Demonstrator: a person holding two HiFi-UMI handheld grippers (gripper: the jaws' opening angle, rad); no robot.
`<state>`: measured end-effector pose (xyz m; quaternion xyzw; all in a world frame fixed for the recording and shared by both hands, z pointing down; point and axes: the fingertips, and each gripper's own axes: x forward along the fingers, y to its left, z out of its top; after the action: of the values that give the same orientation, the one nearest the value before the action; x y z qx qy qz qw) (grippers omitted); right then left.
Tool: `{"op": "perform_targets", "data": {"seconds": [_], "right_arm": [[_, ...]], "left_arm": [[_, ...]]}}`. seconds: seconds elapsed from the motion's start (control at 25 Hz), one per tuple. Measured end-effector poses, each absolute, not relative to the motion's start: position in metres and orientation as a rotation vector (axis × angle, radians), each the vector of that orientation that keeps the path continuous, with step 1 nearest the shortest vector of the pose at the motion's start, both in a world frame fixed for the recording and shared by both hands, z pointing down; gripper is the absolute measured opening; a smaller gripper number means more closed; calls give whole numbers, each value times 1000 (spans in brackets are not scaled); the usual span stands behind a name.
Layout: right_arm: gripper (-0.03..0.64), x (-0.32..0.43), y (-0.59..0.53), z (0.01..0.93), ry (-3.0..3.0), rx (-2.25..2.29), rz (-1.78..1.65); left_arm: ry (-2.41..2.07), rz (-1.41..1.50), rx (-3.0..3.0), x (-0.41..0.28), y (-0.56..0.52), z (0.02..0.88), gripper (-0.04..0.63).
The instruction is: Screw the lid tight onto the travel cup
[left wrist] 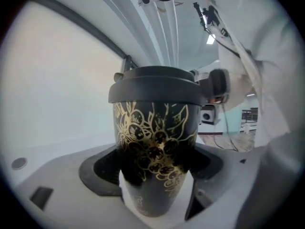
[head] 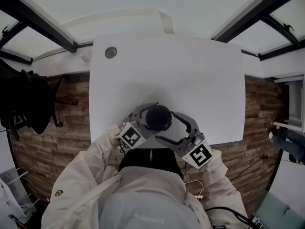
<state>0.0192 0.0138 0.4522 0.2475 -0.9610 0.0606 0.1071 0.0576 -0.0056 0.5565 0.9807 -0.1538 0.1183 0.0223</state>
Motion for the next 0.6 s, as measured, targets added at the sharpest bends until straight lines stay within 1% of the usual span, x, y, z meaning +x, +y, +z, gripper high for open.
{"op": "perform_targets", "data": {"seconds": [0.08, 0.16, 0.44, 0.6], "right_arm": [[385, 26, 16, 467, -2731, 497, 100], [386, 27, 10, 476, -2697, 380, 79], [385, 10, -2, 483, -2776, 104, 69], [385, 6, 0, 489, -2790, 70, 158]], "left_arm": [[-316, 377, 3070, 58, -3, 552, 402], [-193, 367, 3089, 59, -2, 549, 402], [53, 345, 3116, 57, 0, 552, 402], [85, 359, 3121, 55, 0, 555, 402]]}}
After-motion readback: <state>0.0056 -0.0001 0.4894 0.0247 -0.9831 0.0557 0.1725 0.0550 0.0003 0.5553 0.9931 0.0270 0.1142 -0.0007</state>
